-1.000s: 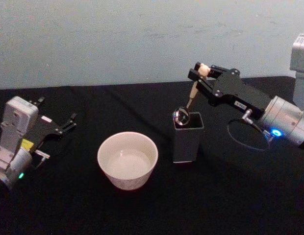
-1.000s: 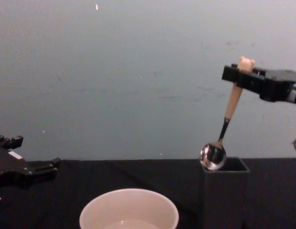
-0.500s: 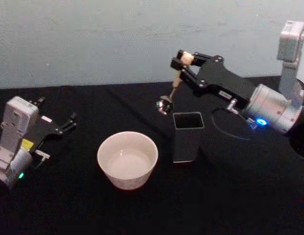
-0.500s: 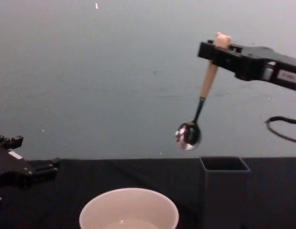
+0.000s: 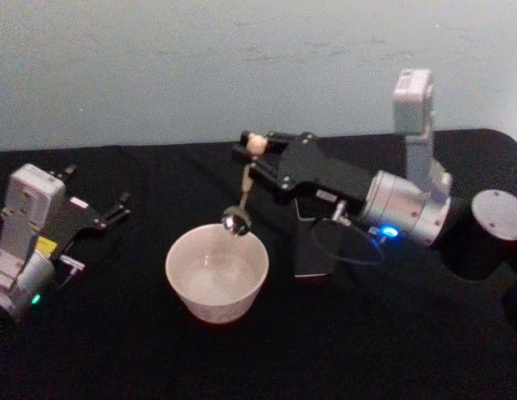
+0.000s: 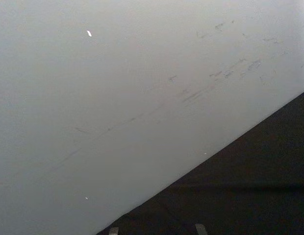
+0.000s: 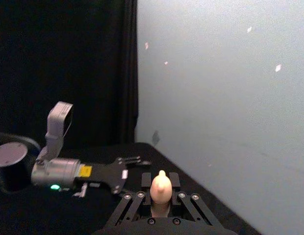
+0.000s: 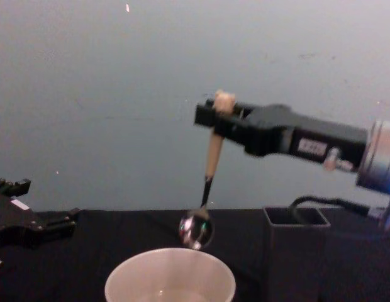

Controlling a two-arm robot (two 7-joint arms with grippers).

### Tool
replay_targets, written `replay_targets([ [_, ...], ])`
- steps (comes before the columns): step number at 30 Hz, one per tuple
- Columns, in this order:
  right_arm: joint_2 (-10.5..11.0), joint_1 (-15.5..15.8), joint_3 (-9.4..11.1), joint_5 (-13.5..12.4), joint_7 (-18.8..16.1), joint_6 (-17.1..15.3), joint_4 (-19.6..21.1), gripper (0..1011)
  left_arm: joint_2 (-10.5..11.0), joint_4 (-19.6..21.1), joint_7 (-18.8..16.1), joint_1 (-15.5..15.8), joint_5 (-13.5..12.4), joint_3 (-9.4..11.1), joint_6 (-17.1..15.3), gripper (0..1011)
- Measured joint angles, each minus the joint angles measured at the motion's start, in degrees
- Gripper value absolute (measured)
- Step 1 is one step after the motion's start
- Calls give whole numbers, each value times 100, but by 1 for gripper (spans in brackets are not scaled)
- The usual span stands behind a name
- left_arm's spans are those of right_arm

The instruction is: Pick up the stirring spoon with one hand, stir inside the cup, then place it back in its original position.

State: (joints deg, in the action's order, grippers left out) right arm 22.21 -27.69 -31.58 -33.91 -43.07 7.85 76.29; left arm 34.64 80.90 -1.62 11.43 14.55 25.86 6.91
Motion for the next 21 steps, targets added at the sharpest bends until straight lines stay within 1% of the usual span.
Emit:
replay_targets([
  [3,-61,-25,-118,63,-65,48,-127,211,0,0,0,0,0,0,0,1001],
  [6,-102,-43,-182,126,-83,90,-218,211,0,0,0,0,0,0,0,1001],
  [10,-206,-80,-300,268,-82,168,-464,211,0,0,0,0,0,0,0,1001],
  [15,-296,-105,-368,400,-73,244,-679,211,0,0,0,0,0,0,0,1001],
  [21,-439,-126,-424,557,-114,464,-955,211,0,0,0,0,0,0,0,1001],
])
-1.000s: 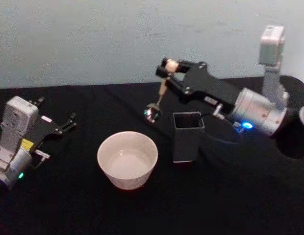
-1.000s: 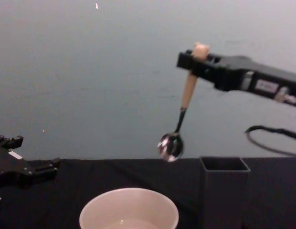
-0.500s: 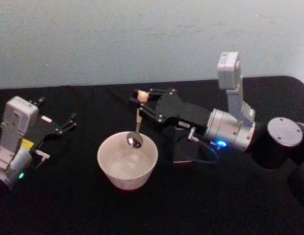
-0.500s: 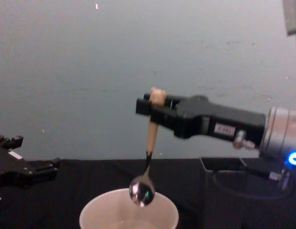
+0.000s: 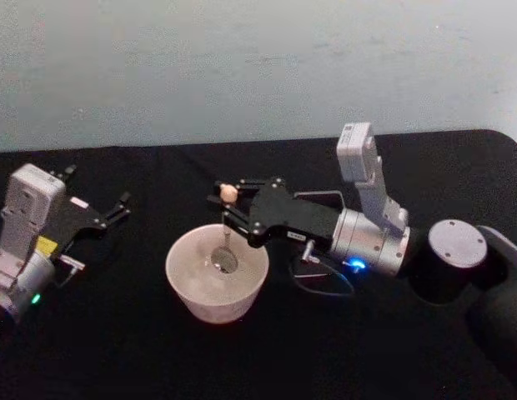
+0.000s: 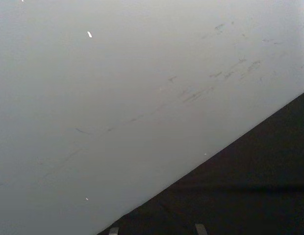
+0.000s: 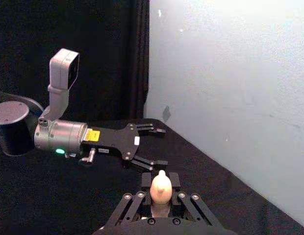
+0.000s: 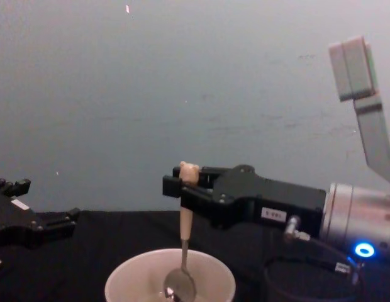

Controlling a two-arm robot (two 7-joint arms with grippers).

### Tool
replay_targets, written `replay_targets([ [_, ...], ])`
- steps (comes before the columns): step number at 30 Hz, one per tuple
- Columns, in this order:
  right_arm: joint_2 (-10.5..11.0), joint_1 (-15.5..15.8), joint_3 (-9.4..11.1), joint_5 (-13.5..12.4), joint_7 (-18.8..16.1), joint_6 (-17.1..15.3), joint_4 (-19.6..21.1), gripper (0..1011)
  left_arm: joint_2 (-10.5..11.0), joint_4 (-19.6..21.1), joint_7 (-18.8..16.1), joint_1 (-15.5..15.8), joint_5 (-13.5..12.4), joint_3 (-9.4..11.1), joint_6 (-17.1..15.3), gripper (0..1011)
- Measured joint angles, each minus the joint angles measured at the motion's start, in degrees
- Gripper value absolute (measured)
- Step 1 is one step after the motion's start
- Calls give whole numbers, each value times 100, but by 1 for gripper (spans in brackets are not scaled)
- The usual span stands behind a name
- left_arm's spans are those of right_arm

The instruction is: Pick up the stirring spoon with one hand, stir inside the cup, then place it back in its original position.

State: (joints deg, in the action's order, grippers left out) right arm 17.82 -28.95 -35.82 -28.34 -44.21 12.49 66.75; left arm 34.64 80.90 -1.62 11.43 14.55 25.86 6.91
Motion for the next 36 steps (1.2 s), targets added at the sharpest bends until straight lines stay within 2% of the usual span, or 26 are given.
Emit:
replay_targets([
  [8,-125,-20,-8,77,-82,165,-187,211,0,0,0,0,0,0,0,1001],
  [16,-156,-19,0,175,-77,180,-260,211,0,0,0,0,0,0,0,1001],
  [29,-133,49,43,264,-3,121,-217,211,0,0,0,0,0,0,0,1002],
  [36,0,152,122,277,42,69,-29,211,0,0,0,0,0,0,0,1001],
])
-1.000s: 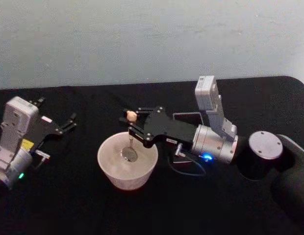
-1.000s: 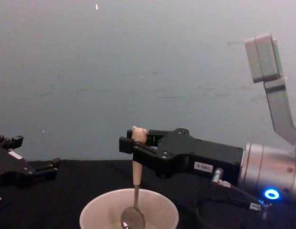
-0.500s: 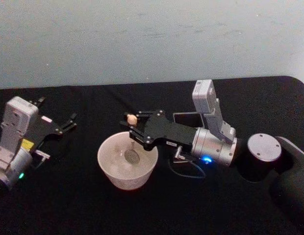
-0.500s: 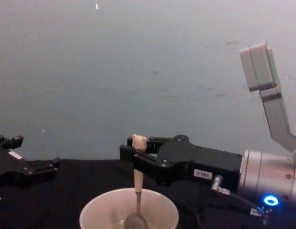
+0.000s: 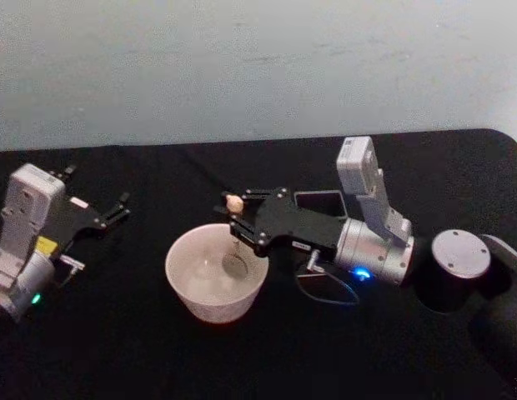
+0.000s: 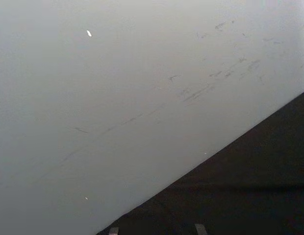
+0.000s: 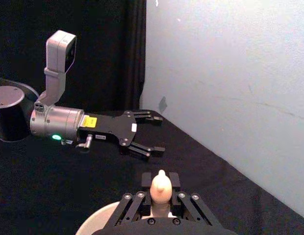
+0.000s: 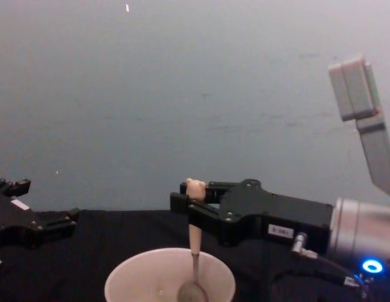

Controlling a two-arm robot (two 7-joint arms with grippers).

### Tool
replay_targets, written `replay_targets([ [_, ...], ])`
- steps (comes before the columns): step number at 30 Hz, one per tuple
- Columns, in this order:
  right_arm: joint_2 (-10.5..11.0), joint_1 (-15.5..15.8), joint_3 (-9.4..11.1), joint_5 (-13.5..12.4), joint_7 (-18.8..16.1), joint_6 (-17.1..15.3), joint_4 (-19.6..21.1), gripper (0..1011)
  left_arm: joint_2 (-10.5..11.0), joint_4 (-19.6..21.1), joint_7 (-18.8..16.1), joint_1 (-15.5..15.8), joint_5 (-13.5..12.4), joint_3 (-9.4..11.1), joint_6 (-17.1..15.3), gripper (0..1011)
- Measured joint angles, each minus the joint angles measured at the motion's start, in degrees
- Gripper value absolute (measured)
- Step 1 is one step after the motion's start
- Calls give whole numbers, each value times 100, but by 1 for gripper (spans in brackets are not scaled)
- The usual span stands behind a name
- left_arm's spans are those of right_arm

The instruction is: Pick up the stirring spoon with one hand, stir inside the cup, then place it back in its original position.

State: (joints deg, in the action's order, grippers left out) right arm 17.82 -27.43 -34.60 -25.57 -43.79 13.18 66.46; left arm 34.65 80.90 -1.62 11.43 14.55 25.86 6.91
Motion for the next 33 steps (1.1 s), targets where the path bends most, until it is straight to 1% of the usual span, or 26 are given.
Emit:
replay_targets([
  [10,237,231,42,-88,-46,-105,365,211,0,0,0,0,0,0,0,1001],
  [16,276,317,35,-193,-102,-142,581,211,0,0,0,0,0,0,0,1001],
  [23,226,300,-73,-247,-195,-160,636,211,0,0,0,0,0,0,0,1001],
  [27,123,214,-183,-234,-230,-159,542,211,0,0,0,0,0,0,0,1001],
  [33,-58,67,-257,-215,-234,-101,340,211,0,0,0,0,0,0,0,1001],
])
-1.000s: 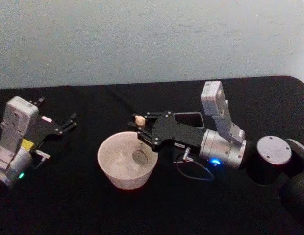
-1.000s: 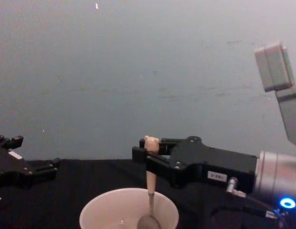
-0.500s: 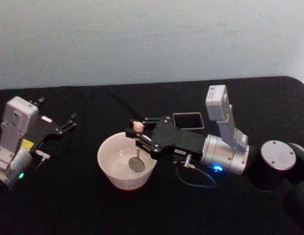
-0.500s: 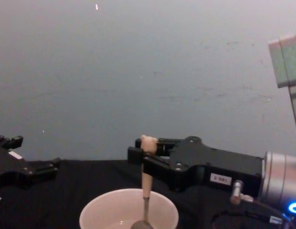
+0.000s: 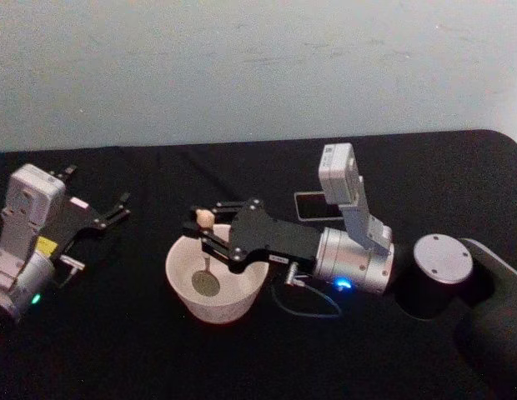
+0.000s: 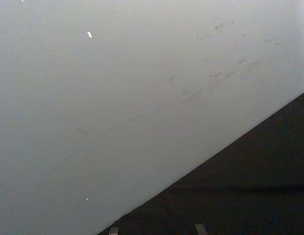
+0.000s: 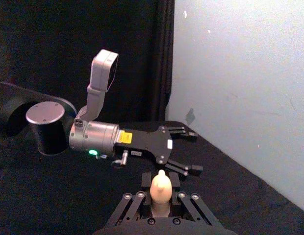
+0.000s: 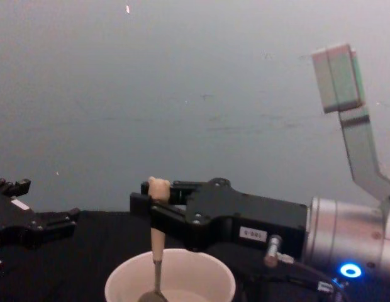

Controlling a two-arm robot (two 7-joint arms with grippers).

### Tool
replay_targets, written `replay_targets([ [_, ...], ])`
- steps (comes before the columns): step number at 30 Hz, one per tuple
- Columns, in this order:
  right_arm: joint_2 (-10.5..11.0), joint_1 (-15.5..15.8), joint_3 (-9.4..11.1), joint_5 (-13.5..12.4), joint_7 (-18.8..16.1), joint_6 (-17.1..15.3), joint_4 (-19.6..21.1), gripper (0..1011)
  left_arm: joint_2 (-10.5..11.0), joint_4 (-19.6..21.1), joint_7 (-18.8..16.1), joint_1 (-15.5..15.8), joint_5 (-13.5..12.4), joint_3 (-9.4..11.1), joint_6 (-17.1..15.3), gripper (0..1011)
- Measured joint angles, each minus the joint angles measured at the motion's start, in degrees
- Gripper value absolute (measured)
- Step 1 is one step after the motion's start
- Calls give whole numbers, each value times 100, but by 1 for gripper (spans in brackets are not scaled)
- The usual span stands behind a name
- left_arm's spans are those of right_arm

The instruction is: Pick up the stirring spoon with one hand, stir inside the cup, then place it back in its original position.

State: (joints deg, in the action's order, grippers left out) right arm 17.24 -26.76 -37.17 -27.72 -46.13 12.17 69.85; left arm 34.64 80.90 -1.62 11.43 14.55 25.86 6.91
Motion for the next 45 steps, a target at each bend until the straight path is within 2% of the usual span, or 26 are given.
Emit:
replay_targets([
  [9,-182,-202,1,95,111,129,-336,211,0,0,0,0,0,0,0,1001],
  [16,-175,-231,84,141,198,152,-421,211,0,0,0,0,0,0,0,1002],
  [22,-64,-146,159,140,228,122,-326,211,0,0,0,0,0,0,0,1001],
  [33,208,156,276,34,247,-5,91,211,0,0,0,0,0,0,0,1001],
  [39,274,276,247,-12,207,-65,263,211,0,0,0,0,0,0,0,1001],
  [45,245,292,172,-22,172,-95,278,211,0,0,0,0,0,0,0,1001],
])
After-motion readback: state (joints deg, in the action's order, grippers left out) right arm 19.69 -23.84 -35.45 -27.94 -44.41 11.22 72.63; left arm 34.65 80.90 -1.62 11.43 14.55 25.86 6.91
